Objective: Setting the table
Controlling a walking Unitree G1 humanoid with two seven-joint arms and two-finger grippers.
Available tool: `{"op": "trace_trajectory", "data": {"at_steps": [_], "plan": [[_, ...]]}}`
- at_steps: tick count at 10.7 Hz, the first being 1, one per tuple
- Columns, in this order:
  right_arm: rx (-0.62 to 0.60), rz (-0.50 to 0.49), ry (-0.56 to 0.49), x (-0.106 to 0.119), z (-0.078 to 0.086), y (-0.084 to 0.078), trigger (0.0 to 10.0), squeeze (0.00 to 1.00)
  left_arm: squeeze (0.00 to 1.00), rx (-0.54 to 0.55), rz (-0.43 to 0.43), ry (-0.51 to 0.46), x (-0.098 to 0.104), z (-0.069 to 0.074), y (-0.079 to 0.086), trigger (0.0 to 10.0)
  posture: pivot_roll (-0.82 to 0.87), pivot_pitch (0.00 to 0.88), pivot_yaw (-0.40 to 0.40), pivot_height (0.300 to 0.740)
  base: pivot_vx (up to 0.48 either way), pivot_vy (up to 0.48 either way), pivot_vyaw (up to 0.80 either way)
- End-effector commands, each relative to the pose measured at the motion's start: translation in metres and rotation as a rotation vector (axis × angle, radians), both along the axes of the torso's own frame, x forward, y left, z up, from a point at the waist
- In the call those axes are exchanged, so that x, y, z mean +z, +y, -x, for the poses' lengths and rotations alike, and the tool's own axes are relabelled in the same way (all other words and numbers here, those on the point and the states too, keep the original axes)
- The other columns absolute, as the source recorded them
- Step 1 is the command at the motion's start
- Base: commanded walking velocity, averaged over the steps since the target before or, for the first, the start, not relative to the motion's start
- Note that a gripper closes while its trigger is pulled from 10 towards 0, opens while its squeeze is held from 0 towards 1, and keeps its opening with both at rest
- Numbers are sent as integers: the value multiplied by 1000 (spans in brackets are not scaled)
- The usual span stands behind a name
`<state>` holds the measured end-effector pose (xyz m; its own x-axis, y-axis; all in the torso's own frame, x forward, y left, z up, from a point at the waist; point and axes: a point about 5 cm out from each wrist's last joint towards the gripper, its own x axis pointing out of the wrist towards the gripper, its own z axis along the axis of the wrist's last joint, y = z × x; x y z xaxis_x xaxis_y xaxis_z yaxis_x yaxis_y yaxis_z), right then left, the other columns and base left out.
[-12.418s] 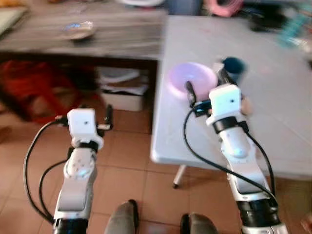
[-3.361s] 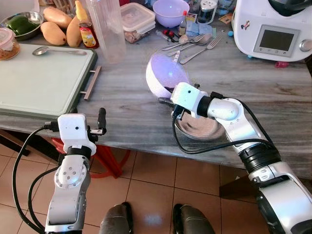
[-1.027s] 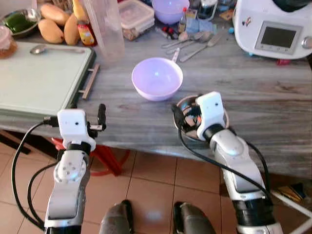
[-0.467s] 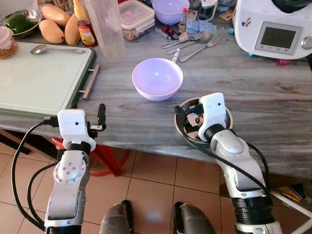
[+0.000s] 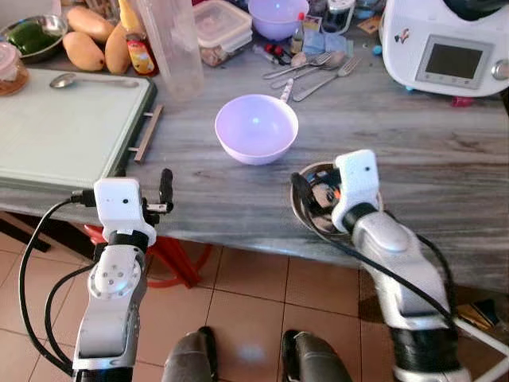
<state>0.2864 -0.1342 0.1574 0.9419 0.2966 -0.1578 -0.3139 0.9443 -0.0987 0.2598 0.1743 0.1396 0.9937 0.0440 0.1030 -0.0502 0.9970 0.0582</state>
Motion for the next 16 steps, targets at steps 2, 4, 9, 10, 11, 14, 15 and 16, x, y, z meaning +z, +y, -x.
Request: {"op": "trace_trajectory", "data": {"at_steps": [2, 4, 9, 10, 11, 14, 15, 16], "plan": [[38, 0, 14, 3, 12, 1, 10000, 0, 0, 3, -5, 11, -1, 0, 1, 10000, -25, 199, 30, 740, 0, 0, 0], [41, 21, 60, -1, 20, -2, 10000, 0, 0, 1, -6, 13, -2, 0, 2, 10000, -29, 202, 31, 740, 0, 0, 0], [3, 9, 152, -19, 16, -4, 10000, 0, 0, -2, -5, 17, -2, 2, 0, 10000, -22, 210, 32, 740, 0, 0, 0], [7, -4, 158, -21, 15, -1, 10000, 0, 0, -1, -4, 18, -2, 2, 0, 10000, -19, 211, 32, 740, 0, 0, 0], [11, -10, 155, -22, 13, 3, 10000, 0, 0, 0, -4, 21, -2, 2, 0, 10000, -20, 213, 31, 740, 0, 0, 0], [11, -11, 124, -20, -3, 8, 10000, 0, 0, -2, -4, 24, -3, 2, -1, 10000, -16, 216, 31, 740, 0, 0, 0], [10, -10, 118, -20, -6, 8, 10000, 0, 0, -1, -5, 25, -3, 2, -2, 10000, -14, 217, 31, 740, 0, 0, 0], [11, -10, 103, -18, -10, 8, 10000, 0, 0, -1, -6, 27, -3, 2, -2, 10000, -13, 217, 30, 740, 0, 0, 0]]}}
